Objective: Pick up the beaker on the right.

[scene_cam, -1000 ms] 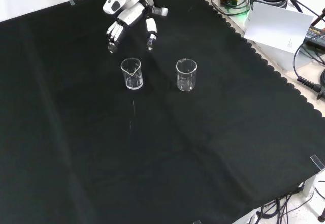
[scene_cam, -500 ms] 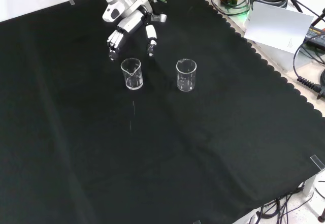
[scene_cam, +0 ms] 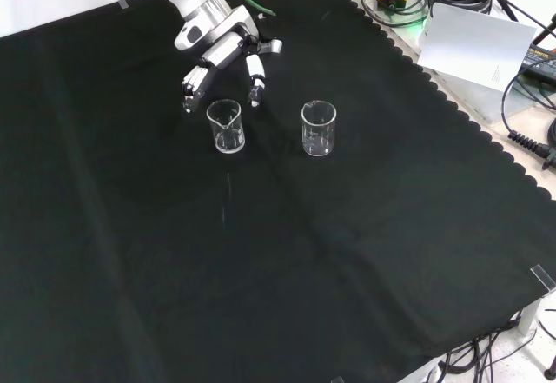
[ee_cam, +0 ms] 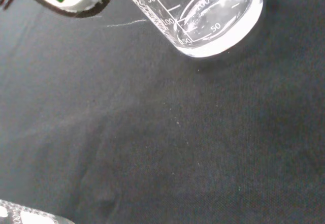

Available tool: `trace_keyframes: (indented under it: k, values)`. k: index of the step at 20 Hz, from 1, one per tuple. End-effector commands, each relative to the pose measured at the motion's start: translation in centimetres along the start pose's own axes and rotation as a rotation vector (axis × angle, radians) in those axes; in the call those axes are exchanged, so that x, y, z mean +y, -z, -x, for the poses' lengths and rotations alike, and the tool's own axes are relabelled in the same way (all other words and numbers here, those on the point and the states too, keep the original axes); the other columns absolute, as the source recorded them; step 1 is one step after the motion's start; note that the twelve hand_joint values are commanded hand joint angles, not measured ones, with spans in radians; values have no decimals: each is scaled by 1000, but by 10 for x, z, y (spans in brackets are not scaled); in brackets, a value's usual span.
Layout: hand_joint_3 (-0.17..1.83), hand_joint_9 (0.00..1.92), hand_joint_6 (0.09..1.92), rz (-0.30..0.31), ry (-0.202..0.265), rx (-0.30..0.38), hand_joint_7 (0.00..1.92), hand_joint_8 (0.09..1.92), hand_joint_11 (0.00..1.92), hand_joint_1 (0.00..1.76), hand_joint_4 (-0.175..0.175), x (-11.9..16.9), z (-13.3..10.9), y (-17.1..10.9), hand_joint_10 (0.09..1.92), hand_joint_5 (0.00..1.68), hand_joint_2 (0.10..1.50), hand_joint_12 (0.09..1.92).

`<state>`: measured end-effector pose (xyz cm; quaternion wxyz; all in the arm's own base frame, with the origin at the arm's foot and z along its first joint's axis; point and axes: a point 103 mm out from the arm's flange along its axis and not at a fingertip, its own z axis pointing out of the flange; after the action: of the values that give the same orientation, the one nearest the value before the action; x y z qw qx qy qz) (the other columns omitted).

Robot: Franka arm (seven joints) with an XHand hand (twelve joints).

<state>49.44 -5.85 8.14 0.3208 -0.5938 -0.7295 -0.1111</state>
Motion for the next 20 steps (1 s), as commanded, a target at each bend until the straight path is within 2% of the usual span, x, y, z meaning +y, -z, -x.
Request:
trace_keyframes:
  k: [1,9,14,20]
  values:
    - [523,252,87,20,40,86,131,591,0,851,-12,12,6,-15,625,326,588,1348]
    - [531,244,87,94,67,114,136,592,0,867,-9,22,5,-27,617,351,581,1337]
    - [537,236,87,110,83,109,140,592,0,884,-7,27,0,-33,611,390,575,1325]
    - [546,249,87,134,74,133,163,599,0,890,-9,30,-1,-41,612,425,571,1317]
